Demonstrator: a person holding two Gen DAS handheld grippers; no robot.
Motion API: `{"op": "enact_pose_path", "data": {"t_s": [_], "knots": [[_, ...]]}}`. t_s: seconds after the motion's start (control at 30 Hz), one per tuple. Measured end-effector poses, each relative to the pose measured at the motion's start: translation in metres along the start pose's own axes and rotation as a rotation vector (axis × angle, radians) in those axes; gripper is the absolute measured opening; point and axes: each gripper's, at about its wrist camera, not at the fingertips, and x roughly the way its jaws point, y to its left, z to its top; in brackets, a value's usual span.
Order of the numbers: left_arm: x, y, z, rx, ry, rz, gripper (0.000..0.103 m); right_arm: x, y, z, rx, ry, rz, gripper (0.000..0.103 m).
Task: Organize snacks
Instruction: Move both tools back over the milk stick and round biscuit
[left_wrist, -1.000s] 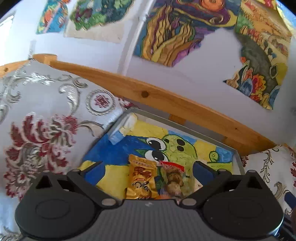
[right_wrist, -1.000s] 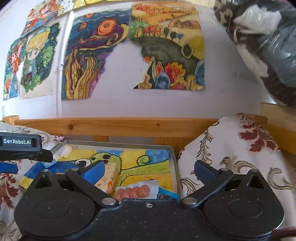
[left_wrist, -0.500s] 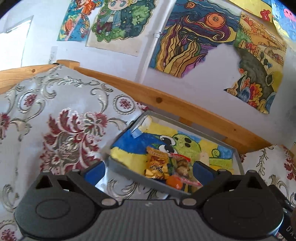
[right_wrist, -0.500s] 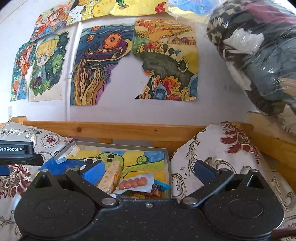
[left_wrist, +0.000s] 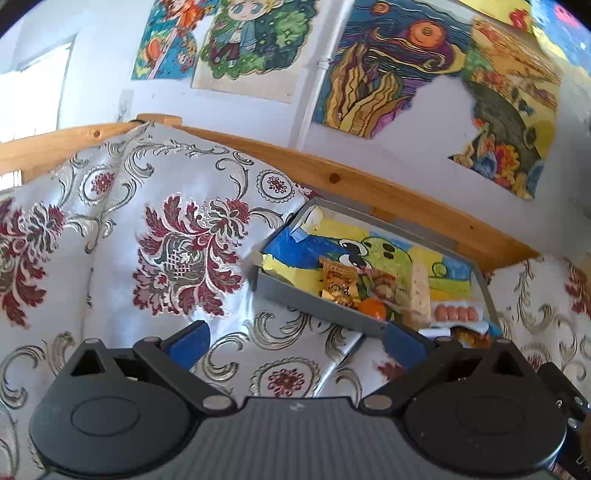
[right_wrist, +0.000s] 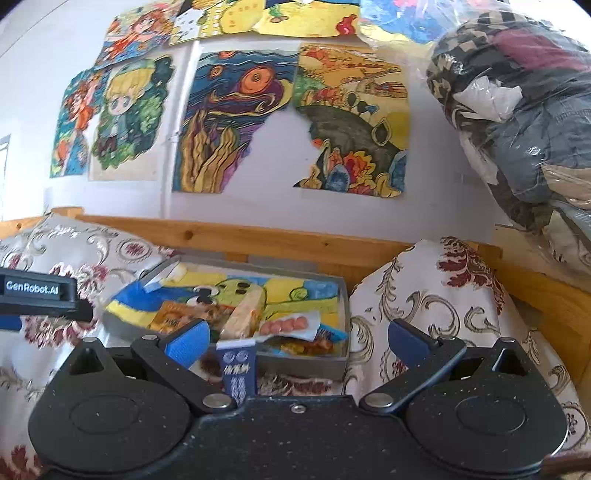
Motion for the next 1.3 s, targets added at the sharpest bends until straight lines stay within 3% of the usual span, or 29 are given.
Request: {"op": "enact_pose_path", "data": {"t_s": [0.57,1.3], "knots": [[-0.027,0.013,-0.045,0.106,0.070,-0.013,0.102,-0.034,0.015,-0.029,-0.013,0.139,0.019,0.102],[-0.030,0.033,-0.087,0.207,0.191,0.036,0.102,-0.030,0.028,-0.058,-0.018,0.368,0.055,0.102]]}}
